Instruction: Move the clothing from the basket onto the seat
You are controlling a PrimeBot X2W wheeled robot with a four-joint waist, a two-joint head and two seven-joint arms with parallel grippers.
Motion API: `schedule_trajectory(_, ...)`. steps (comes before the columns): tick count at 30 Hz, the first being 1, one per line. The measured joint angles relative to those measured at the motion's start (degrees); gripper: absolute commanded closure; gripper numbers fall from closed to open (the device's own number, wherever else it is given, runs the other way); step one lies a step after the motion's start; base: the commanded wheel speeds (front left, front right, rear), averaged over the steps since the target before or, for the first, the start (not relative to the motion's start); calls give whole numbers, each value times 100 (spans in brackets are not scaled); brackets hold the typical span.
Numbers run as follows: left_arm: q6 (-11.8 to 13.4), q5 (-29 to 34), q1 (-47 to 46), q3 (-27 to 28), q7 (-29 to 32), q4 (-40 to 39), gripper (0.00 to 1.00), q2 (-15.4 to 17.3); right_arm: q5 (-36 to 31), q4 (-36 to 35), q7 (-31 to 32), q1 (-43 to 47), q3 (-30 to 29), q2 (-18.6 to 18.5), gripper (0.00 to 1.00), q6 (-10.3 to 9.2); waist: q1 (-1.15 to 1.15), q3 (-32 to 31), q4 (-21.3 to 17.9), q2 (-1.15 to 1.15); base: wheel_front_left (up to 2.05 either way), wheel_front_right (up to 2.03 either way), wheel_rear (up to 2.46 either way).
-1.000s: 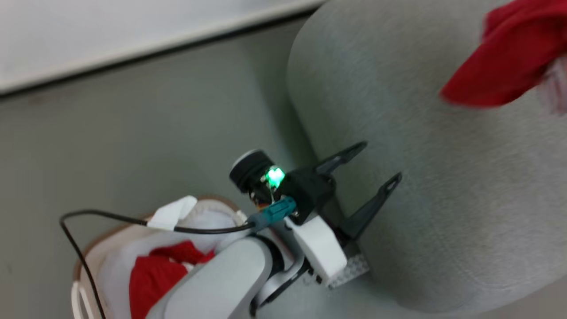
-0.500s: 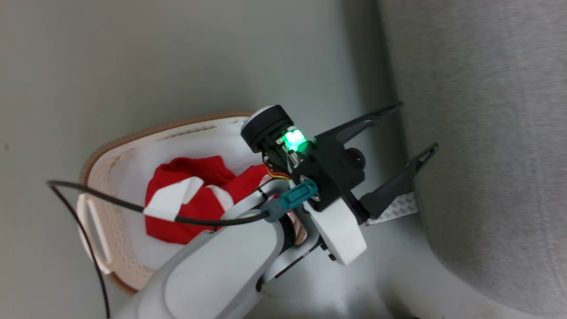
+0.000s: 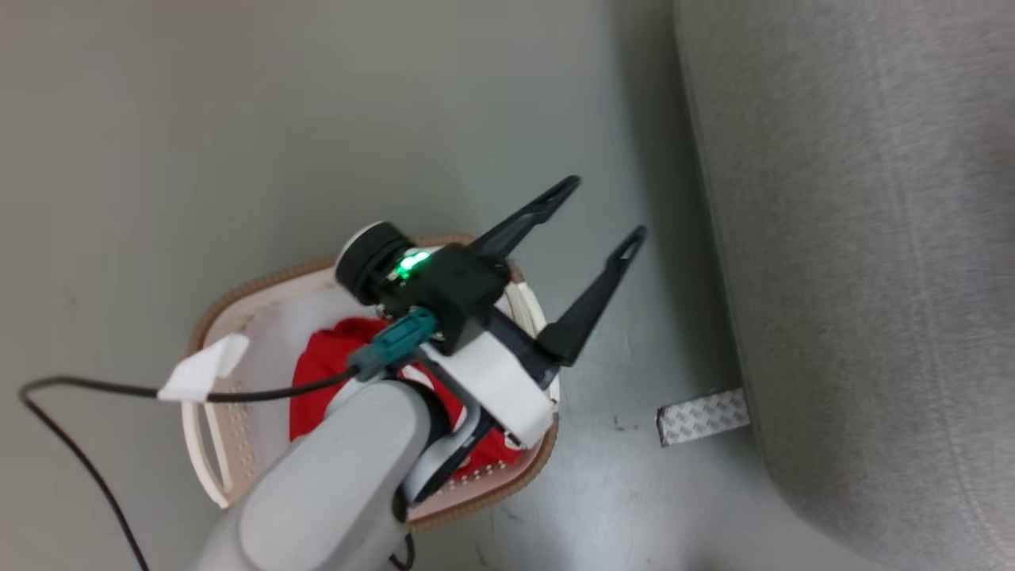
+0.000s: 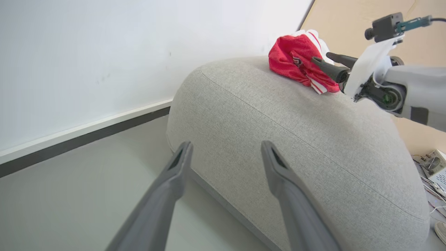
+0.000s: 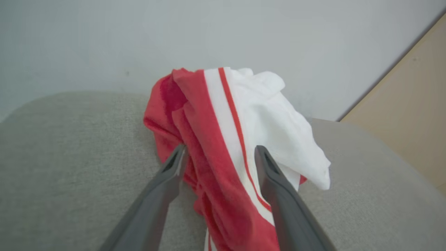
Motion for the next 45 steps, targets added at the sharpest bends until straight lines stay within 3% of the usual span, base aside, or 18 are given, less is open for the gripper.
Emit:
schedule_trajectory(12, 681, -584, 1373, 829, -1082, 817, 0, 224, 711, -1880, -12, 2240, 1400, 477, 0, 0, -2, -1715, -5, 0, 0, 0, 0)
schedule_trajectory(22, 1017, -759, 2750, 1684, -1351, 1028, 0, 169, 1050, -2618, -12, 4030, 2343, 831, 0, 0, -3, -3030, 387, 0, 0, 0, 0)
schedule_trajectory(32, 905, -232, 4107, 2659, -1357, 653, 0, -288, 1285, -2644, -12, 4984, 2724, 1059, 0, 0, -3, -3896, 963, 0, 0, 0, 0)
schedule_trajectory(38, 655, -22, 4367, 2949, -1357, 647, 0, -517, 1337, -2548, -12, 5166, 2720, 1117, 0, 0, -3, -4106, 1208, 0, 0, 0, 0)
schedule_trajectory(45, 466, 188, 4388, 3155, -1357, 724, 0, -647, 1408, -2497, -12, 5145, 2825, 1134, 0, 0, -2, -4078, 1208, 0, 0, 0, 0)
